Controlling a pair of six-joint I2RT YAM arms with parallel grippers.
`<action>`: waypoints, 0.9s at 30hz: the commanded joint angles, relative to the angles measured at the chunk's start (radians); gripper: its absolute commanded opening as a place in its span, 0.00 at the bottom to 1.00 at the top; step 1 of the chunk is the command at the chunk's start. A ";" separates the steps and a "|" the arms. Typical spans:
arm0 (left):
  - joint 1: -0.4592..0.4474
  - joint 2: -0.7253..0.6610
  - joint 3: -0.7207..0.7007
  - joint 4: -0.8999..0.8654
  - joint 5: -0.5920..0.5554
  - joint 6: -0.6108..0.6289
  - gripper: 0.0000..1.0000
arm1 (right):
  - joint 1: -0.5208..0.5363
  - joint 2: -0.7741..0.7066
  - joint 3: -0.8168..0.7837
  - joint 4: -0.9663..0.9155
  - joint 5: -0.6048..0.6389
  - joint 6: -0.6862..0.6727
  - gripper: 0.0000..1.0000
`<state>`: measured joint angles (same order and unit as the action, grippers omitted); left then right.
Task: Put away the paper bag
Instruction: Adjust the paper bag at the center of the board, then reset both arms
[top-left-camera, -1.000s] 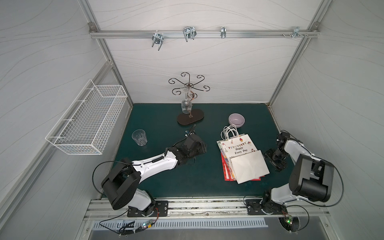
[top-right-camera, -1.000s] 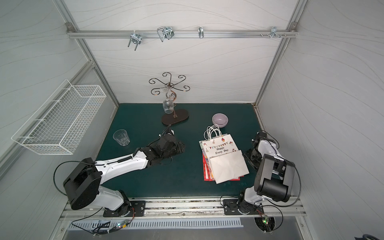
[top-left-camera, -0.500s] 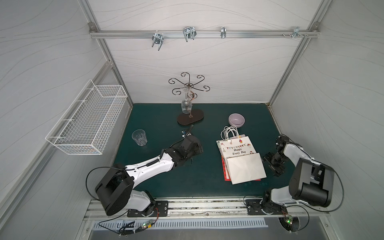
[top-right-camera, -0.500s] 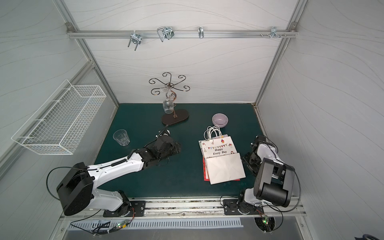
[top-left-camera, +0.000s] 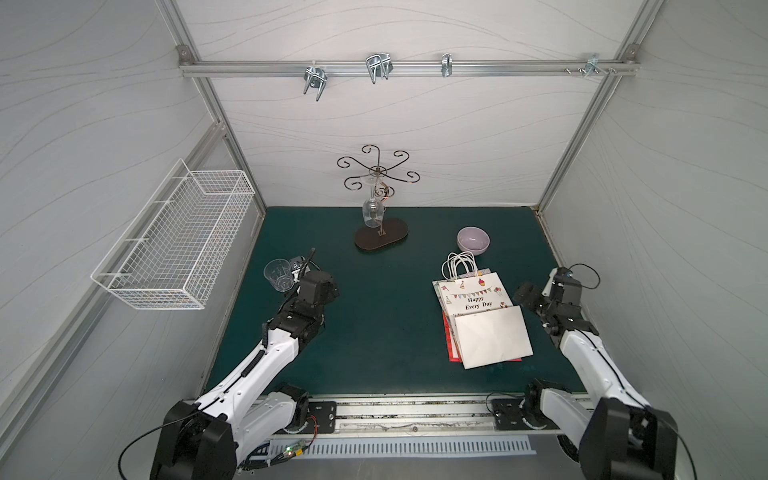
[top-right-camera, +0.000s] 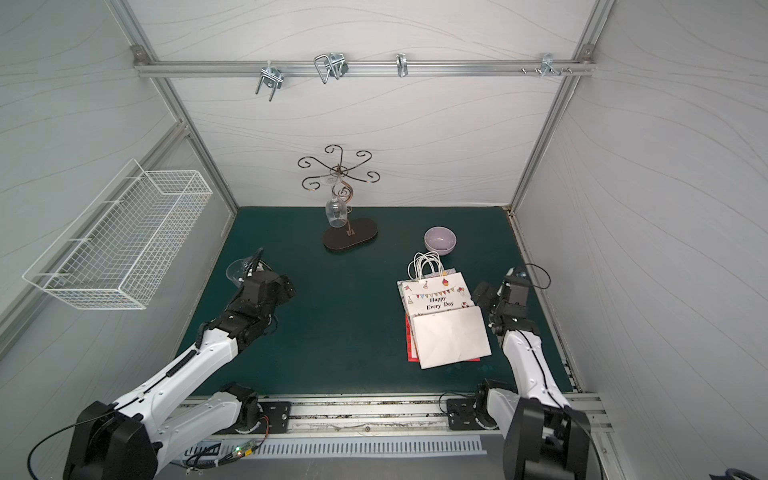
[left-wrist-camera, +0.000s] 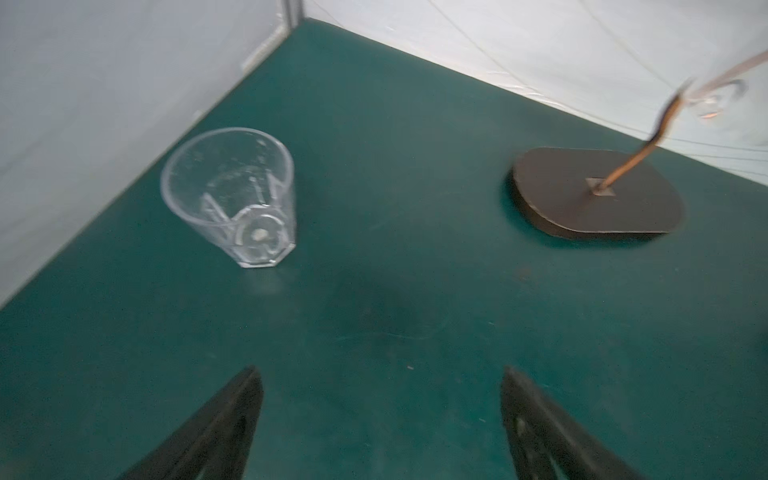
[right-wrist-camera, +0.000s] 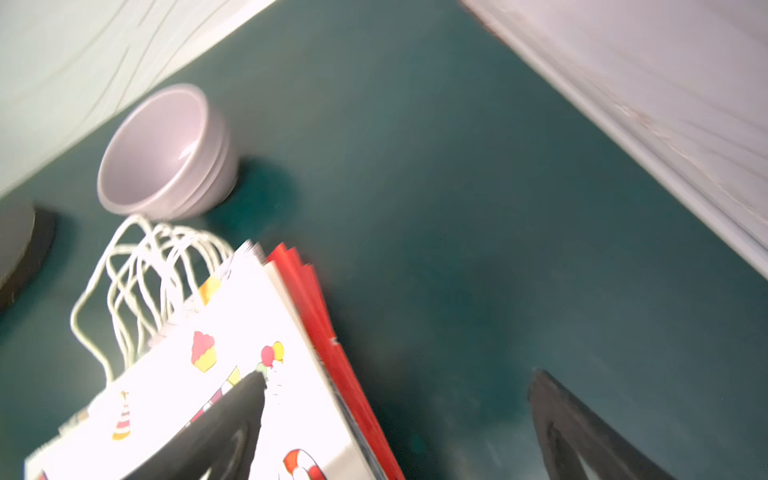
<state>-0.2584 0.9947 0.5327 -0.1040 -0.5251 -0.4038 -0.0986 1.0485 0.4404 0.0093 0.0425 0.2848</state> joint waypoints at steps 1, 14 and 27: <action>0.087 0.007 -0.064 0.194 -0.034 0.198 0.94 | 0.089 0.109 -0.055 0.431 0.004 -0.162 0.99; 0.216 0.331 -0.216 0.908 0.255 0.347 0.95 | 0.157 0.536 -0.062 0.937 -0.060 -0.269 0.99; 0.266 0.554 -0.118 0.951 0.334 0.356 1.00 | 0.114 0.535 -0.026 0.859 -0.125 -0.233 0.99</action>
<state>0.0002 1.5585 0.3737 0.7837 -0.2104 -0.0559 0.0170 1.5738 0.3977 0.8524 -0.0685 0.0452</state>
